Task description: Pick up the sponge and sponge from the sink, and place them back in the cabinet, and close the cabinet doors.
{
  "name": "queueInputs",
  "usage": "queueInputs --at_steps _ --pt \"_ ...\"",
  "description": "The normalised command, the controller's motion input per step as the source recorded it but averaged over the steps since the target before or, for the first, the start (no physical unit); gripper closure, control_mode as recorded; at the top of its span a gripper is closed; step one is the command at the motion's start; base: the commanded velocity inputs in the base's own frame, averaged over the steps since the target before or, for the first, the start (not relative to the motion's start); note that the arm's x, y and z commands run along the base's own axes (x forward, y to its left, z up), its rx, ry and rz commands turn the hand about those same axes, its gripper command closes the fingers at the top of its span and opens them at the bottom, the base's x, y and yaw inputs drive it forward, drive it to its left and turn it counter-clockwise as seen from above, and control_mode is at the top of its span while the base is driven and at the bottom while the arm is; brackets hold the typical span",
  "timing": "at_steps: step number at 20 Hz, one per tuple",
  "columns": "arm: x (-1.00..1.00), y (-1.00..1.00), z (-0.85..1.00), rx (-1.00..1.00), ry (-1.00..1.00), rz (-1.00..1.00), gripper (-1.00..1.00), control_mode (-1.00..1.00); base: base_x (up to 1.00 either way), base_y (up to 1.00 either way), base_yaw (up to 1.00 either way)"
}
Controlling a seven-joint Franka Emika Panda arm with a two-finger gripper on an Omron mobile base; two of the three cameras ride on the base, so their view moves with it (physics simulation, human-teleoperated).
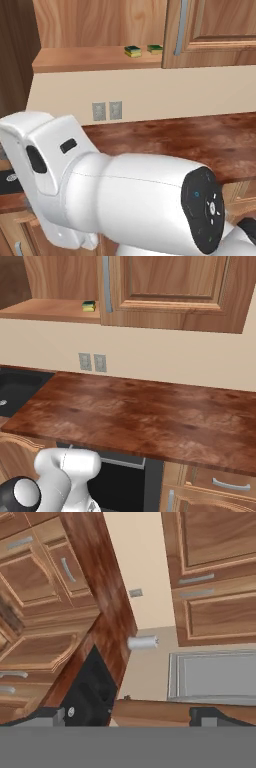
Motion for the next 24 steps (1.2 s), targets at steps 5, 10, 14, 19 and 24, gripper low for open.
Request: queueInputs --at_steps 5,10,14,19,24 --pt "-0.08 0.29 0.01 0.03 0.0 -0.05 -1.0 -1.0 0.0 0.0 0.0" --pt "0.08 0.33 0.01 0.02 0.0 -0.06 -1.0 -1.0 0.0 0.0 0.0" --pt "0.11 0.33 0.04 0.02 0.0 -0.07 -1.0 -1.0 0.0 0.0 0.0" --pt "0.25 0.32 0.01 0.0 0.0 -0.13 -1.0 -1.0 0.0 0.0 0.0" --pt "0.21 0.15 0.0 0.0 0.0 -0.16 -1.0 -1.0 0.0 0.0 0.0"
